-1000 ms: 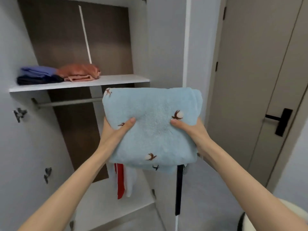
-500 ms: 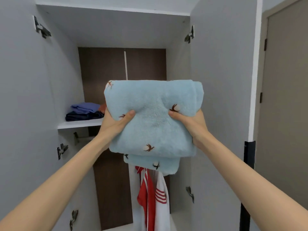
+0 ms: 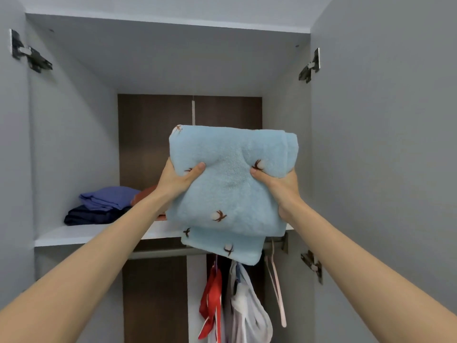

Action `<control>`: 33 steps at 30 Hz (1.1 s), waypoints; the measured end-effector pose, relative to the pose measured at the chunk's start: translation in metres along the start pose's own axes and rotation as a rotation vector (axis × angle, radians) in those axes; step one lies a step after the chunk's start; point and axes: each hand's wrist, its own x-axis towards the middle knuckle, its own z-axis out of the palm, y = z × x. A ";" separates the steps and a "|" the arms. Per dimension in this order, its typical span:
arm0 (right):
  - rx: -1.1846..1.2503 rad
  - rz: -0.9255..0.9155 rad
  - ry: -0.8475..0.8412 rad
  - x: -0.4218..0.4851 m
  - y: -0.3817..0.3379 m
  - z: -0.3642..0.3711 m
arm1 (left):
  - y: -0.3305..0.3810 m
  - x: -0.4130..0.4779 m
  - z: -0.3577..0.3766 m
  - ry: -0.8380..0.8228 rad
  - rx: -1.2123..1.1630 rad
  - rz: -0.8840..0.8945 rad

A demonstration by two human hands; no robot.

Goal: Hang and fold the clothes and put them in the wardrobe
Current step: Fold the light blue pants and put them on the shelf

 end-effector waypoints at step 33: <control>-1.252 -0.040 -0.674 0.178 0.181 0.007 | -0.199 0.224 0.101 -0.627 0.184 -0.422</control>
